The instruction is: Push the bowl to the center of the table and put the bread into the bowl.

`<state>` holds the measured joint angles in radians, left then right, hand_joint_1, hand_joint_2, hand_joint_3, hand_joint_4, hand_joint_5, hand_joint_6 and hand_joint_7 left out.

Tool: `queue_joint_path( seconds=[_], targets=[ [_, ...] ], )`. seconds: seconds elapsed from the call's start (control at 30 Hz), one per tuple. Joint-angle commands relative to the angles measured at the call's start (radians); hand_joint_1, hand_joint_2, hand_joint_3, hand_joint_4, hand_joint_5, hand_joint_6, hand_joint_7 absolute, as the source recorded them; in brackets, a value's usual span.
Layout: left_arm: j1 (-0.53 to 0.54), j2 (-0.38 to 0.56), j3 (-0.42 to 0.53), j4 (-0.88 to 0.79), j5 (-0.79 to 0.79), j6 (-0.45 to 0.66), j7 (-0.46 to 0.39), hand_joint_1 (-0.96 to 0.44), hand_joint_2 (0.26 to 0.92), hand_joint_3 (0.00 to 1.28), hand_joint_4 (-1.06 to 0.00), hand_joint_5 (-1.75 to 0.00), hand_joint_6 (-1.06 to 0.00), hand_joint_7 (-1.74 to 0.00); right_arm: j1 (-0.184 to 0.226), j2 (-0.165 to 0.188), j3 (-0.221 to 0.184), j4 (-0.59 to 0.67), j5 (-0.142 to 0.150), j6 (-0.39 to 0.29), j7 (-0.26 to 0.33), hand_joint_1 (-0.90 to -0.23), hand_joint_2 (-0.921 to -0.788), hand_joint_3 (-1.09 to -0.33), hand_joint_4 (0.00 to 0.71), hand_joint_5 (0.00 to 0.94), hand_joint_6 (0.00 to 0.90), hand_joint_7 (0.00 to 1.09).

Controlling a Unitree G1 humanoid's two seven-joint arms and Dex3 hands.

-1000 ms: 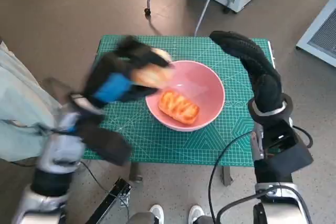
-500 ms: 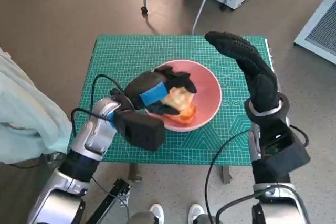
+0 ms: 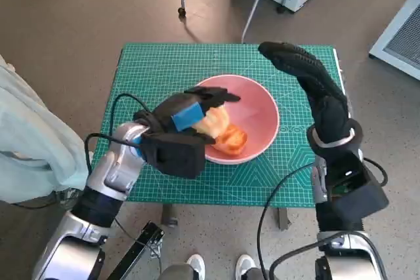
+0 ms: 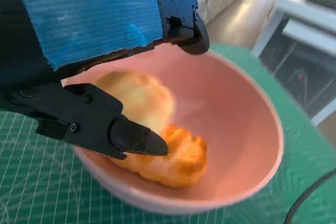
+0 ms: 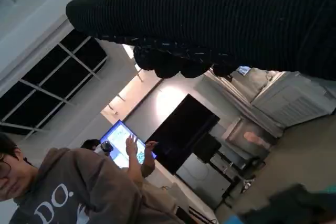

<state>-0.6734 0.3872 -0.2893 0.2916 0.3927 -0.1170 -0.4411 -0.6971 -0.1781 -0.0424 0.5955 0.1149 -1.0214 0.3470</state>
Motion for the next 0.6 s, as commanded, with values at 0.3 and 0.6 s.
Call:
queue_joint_path(
  seconds=[0.3,0.6],
  targets=[
    [0.051,-0.047,0.153,-0.073,-0.146,-0.24,0.18,-0.35,0.917,0.1,-0.32,-0.06,-0.25,-0.48,-0.004,0.007,-0.005,0.041,-0.006,0.001,-0.018,-0.659,-0.921,-0.839,-0.001,0.464,-0.001,0.72],
    [0.102,-0.087,0.239,-0.165,-0.254,-0.306,0.238,-0.43,0.921,0.18,-0.32,-0.02,-0.23,-0.41,-0.027,0.013,-0.009,0.052,-0.014,0.001,-0.037,-0.654,-0.921,-0.834,0.0,0.454,-0.001,0.69]
  ],
)
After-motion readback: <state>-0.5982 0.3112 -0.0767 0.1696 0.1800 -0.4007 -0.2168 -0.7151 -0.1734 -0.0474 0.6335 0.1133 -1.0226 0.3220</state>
